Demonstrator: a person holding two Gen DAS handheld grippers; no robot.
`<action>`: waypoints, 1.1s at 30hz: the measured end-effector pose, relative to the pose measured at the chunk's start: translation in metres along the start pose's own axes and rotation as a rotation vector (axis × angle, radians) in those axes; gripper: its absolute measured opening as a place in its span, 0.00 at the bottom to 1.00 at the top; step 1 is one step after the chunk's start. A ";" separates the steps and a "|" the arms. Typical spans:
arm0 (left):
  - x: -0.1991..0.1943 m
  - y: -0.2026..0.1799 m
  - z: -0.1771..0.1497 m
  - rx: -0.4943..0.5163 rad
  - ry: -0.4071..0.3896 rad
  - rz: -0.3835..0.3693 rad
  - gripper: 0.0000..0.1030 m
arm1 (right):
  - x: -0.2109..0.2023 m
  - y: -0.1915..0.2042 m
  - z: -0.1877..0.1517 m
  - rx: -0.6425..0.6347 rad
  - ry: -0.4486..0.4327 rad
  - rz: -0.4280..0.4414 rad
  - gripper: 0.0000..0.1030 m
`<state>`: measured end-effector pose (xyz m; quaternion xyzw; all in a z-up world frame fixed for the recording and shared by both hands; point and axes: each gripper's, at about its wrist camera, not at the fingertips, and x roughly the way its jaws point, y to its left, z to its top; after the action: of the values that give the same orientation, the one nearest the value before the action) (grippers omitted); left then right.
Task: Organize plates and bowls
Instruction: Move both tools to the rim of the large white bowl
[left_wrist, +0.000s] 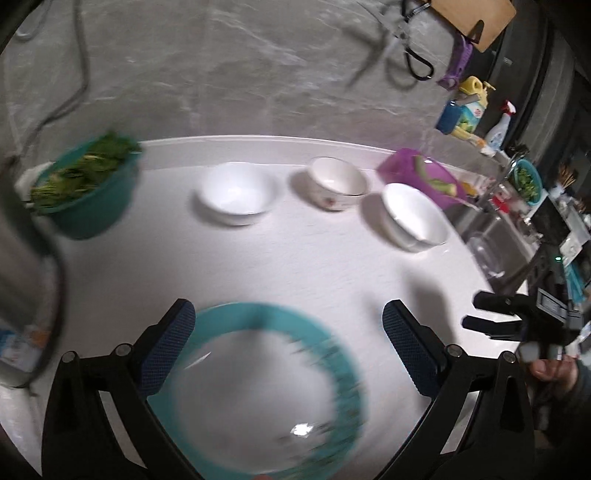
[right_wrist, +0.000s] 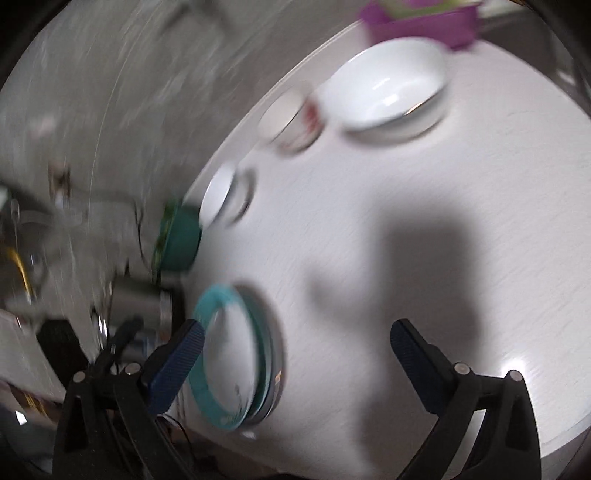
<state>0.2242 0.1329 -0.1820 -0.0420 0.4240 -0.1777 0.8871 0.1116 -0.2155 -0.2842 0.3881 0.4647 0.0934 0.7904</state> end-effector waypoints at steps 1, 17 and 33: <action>0.010 -0.012 0.007 -0.011 0.008 -0.001 1.00 | -0.007 -0.010 0.012 0.004 -0.014 0.000 1.00; 0.232 -0.169 0.113 -0.111 0.210 0.062 0.99 | -0.033 -0.098 0.187 -0.055 -0.040 -0.069 0.94; 0.317 -0.181 0.120 -0.022 0.286 0.095 0.69 | 0.024 -0.081 0.190 -0.216 0.020 -0.253 0.72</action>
<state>0.4486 -0.1565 -0.2983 -0.0057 0.5495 -0.1350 0.8245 0.2608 -0.3586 -0.3066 0.2382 0.5048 0.0464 0.8284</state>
